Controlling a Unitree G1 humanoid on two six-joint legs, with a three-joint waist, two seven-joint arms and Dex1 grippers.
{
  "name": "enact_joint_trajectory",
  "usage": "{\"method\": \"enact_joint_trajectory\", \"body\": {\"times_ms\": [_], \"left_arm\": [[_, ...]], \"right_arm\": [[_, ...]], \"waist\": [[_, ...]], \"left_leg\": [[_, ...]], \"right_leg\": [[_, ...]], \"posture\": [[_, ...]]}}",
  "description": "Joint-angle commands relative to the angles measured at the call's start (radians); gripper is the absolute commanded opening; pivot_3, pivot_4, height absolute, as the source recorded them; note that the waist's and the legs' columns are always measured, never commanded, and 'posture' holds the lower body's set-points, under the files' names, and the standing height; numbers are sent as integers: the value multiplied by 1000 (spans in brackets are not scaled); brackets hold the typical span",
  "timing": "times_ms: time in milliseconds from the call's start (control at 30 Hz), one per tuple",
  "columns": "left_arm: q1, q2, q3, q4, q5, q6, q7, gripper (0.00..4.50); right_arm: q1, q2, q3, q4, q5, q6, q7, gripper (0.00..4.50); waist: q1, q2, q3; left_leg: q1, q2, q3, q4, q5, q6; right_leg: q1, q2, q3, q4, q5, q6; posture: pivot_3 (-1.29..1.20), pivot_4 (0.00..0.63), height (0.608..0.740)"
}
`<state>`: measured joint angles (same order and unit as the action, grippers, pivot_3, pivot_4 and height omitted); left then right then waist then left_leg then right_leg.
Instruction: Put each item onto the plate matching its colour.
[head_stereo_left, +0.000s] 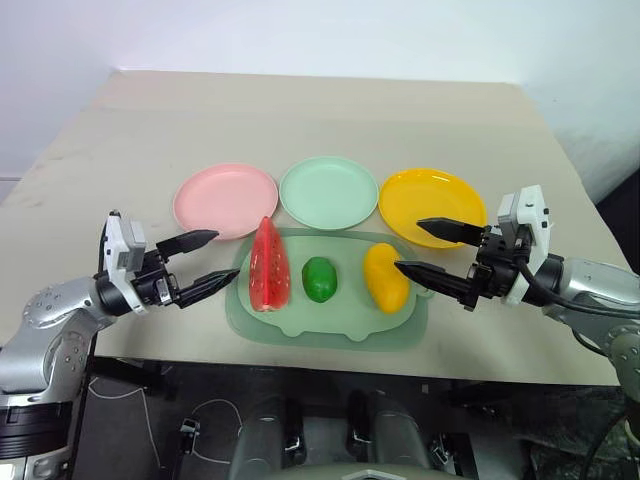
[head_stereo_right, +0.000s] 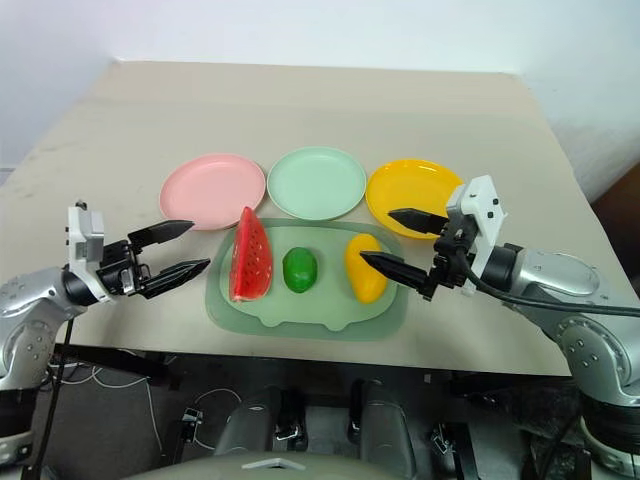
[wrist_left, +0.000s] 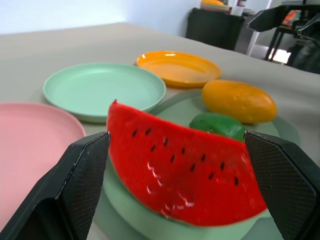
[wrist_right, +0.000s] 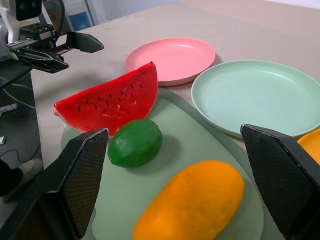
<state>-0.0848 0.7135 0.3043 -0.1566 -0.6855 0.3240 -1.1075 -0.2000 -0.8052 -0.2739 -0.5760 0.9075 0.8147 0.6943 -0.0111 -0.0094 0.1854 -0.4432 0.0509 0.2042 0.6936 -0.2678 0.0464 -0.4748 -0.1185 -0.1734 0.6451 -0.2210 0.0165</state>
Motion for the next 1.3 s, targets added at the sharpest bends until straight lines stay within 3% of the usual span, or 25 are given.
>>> {"method": "enact_joint_trajectory", "body": {"times_ms": [33,200,567,967,1300], "left_arm": [[7,1,31,-38,-10,-17,9,4483],[3,-3,30,-46,-7,-21,23,4483],[1,2,13,-44,-7,-14,7,4483],[-14,-7,-1,-34,3,-23,5,4483],[-29,-40,-27,-33,27,-41,22,4483]], "right_arm": [[-24,-3,0,9,-3,-26,16,4500],[-70,4,35,50,-29,-48,39,4500],[-12,8,37,29,-54,-56,21,4500],[-100,-21,53,-16,58,180,-152,4500],[-246,137,75,67,155,460,-466,4500]], "waist": [[1,0,0],[0,0,0],[1,0,0],[0,0,0],[1,0,0]], "left_leg": [[0,0,0,0,0,0],[0,0,0,0,0,0],[0,0,0,1,0,0],[0,0,0,1,0,0],[-1,0,0,1,0,0]], "right_leg": [[0,0,0,0,0,0],[0,0,0,0,0,0],[0,0,0,0,0,0],[0,0,0,1,0,-1],[-1,0,0,1,1,-1]], "posture": [[0,150,696],[0,150,696],[0,150,696],[0,150,696],[0,150,696]]}}
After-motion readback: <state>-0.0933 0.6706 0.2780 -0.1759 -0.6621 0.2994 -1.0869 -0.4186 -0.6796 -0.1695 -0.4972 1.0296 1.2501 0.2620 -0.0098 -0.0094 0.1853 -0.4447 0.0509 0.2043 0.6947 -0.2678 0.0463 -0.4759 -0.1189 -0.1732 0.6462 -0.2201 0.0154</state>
